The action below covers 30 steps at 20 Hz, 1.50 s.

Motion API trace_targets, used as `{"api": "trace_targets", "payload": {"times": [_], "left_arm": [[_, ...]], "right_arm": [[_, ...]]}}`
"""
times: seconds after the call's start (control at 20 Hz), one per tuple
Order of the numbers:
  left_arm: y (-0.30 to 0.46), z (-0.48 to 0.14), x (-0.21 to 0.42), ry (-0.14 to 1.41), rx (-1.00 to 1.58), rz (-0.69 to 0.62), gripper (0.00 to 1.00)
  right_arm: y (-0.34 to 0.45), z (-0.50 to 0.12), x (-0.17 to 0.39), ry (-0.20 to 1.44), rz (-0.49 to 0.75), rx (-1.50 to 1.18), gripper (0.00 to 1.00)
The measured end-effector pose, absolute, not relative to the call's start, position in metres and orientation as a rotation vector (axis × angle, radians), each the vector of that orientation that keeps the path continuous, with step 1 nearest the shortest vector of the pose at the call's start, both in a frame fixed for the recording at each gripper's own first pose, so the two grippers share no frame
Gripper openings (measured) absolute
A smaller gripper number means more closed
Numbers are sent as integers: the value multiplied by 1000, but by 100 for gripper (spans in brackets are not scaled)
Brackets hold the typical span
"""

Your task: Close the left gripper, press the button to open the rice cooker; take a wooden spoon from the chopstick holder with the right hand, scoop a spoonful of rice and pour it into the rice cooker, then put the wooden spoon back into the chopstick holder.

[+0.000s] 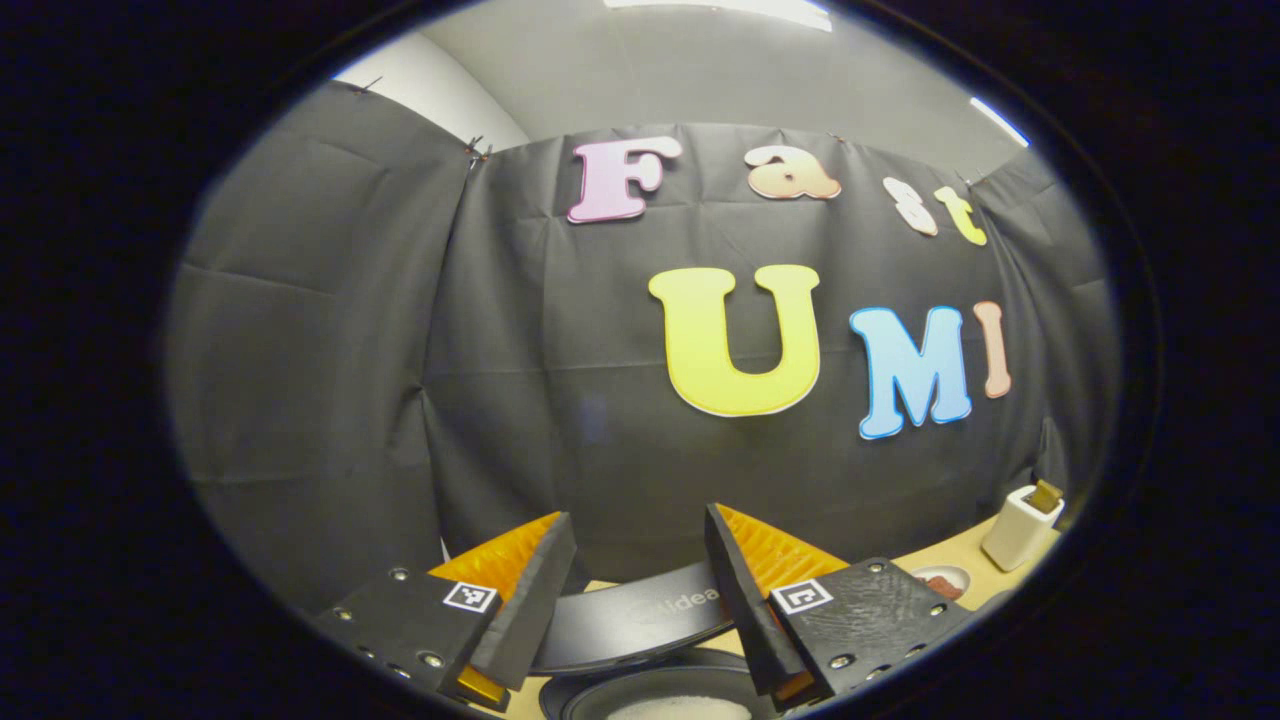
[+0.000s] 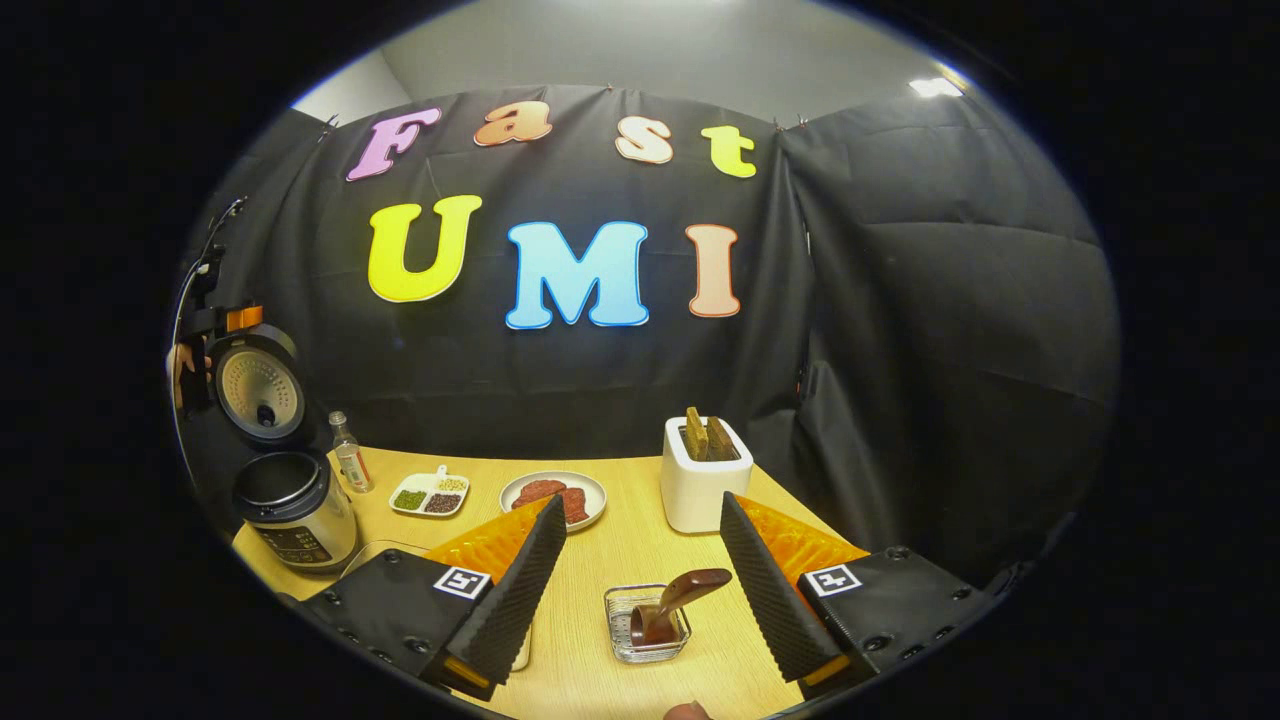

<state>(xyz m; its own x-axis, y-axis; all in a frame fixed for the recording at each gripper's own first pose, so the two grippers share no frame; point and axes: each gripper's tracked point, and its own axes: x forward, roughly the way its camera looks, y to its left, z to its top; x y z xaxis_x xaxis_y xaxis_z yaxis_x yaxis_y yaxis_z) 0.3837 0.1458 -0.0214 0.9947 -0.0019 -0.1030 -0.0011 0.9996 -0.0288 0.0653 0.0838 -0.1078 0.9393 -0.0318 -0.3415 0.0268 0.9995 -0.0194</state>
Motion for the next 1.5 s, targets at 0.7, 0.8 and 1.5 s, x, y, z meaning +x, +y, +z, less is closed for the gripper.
{"api": "trace_targets", "payload": {"times": [0.7, 0.8, 1.5], "left_arm": [[109, -56, 313, 171, -50, -2, 81], [103, -63, 304, 185, -56, -4, 88], [80, -127, 245, 298, -85, -17, 88]], "right_arm": [[65, -104, 44, 359, 33, -9, 98], [64, -101, 42, 354, 43, -6, 98], [52, -100, 29, 356, 81, -6, 93]]}}
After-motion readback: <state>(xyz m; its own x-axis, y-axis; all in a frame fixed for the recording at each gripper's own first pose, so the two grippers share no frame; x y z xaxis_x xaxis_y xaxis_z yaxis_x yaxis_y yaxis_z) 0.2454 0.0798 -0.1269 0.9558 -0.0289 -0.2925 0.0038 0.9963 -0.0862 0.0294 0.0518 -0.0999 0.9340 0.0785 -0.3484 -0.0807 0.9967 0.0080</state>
